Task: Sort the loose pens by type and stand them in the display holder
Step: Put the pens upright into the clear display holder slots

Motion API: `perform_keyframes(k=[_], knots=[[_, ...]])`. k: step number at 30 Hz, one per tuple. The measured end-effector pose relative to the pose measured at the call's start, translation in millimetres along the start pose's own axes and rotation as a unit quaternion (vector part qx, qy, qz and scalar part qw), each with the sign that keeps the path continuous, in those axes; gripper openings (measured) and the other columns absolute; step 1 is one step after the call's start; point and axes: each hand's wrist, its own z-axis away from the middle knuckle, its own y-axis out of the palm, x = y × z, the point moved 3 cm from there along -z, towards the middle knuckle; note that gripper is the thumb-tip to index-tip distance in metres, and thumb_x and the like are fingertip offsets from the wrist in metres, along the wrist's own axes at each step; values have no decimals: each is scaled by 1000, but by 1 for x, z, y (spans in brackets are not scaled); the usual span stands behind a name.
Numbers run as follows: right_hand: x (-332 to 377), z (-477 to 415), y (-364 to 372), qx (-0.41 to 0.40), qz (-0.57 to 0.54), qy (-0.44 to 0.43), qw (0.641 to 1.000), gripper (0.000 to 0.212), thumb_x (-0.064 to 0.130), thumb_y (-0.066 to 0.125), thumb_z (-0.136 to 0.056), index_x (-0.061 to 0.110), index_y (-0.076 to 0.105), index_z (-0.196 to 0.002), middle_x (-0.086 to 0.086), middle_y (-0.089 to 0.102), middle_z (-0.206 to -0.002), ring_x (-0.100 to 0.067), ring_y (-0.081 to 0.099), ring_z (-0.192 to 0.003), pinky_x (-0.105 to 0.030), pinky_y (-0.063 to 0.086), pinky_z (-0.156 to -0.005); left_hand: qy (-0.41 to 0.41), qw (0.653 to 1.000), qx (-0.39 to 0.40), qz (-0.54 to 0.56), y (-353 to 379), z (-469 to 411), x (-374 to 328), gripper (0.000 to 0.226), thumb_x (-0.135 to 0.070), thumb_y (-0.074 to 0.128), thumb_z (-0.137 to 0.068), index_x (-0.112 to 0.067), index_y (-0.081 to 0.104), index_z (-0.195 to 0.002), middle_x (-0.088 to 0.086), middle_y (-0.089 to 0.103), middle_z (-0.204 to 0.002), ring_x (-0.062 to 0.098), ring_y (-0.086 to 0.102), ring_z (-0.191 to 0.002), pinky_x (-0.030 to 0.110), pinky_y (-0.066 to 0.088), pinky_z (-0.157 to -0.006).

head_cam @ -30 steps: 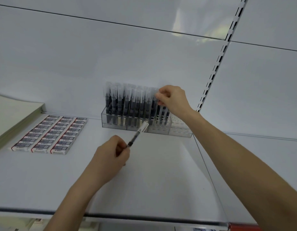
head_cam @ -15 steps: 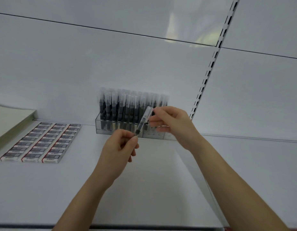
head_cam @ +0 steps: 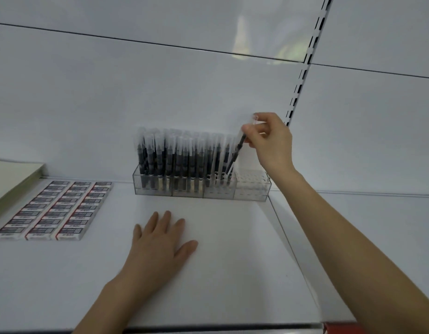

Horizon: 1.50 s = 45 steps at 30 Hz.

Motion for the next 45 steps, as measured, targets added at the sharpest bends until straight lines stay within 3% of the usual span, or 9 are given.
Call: perform_keyframes(k=[5, 13, 21, 25, 30, 37, 41, 43, 45], knots=[[-2, -8, 21, 26, 30, -30, 999, 23, 18, 59, -89, 12, 53, -110, -9, 65, -86, -25, 64, -80, -38, 53, -81, -2, 1000, -9, 5, 5, 0, 4, 134, -78, -41, -31, -31, 16, -144, 2, 7, -156, 25, 0, -144, 46, 5, -114], [-4, -13, 36, 47, 48, -46, 997, 21, 20, 55, -91, 13, 54, -111, 6, 58, -75, -19, 62, -75, -23, 50, -70, -1, 1000, -26, -13, 6, -1, 5, 133, -74, -44, -31, -33, 15, -143, 0, 8, -156, 23, 2, -143, 45, 7, -114], [-3, -12, 41, 77, 85, -61, 991, 19, 19, 54, -91, 10, 54, -108, -9, 62, -75, -27, 62, -73, -28, 49, -67, -2, 999, -38, -25, 8, -1, 6, 132, -73, -44, -32, -33, 16, -142, -2, 9, -155, 21, 3, -143, 44, 9, -114], [-20, -2, 47, 113, 124, -29, 985, 17, 20, 53, -93, 10, 53, -106, -9, 60, -70, -26, 59, -69, -20, 46, -62, 2, 999, -43, -20, 8, 0, 4, 113, -79, -23, -48, -32, 18, -142, 0, 10, -155, 22, 3, -143, 45, 8, -114], [-32, 8, 53, 118, 126, -9, 985, 17, 20, 53, -92, 7, 50, -104, -12, 56, -70, -38, 62, -78, -42, 52, -75, 8, 999, -47, -5, 6, 0, 3, 100, -67, -14, -55, -31, 18, -142, 1, 10, -155, 23, 2, -143, 45, 7, -114], [-38, 25, 42, 100, 141, 14, 985, 29, 24, 54, -92, 8, 51, -115, -3, 60, -82, -14, 56, -76, -17, 43, -65, 24, 997, -72, 32, 0, 4, 0, 97, -66, -5, -62, -21, 35, -138, 12, 22, -152, 29, 10, -142, 49, 11, -113], [-53, 43, 6, 103, 214, 19, 971, 33, 25, 51, -93, 6, 55, -119, -9, 65, -110, -15, 59, -97, -24, 43, -87, 51, 994, -78, 56, -2, 6, 1, 85, -60, 8, -71, -15, 47, -131, 15, 35, -146, 31, 23, -139, 50, 15, -112], [-65, 51, -20, 129, 278, 47, 951, 37, 26, 50, -94, 5, 53, -124, -11, 58, -127, -20, 52, -117, -22, 35, -95, 89, 993, -76, 21, -5, 6, -2, 68, -53, 23, -77, -13, 57, -121, 17, 52, -133, 34, 44, -127, 53, 32, -103], [-74, 60, -51, 135, 330, 83, 931, 40, 27, 49, -94, 6, 49, -129, -10, 51, -135, -22, 45, -126, -21, 29, -98, 108, 991, -71, -25, -9, 5, -8, 53, -46, 35, -76, -12, 69, -98, 16, 70, -102, 34, 67, -96, 53, 51, -76]])
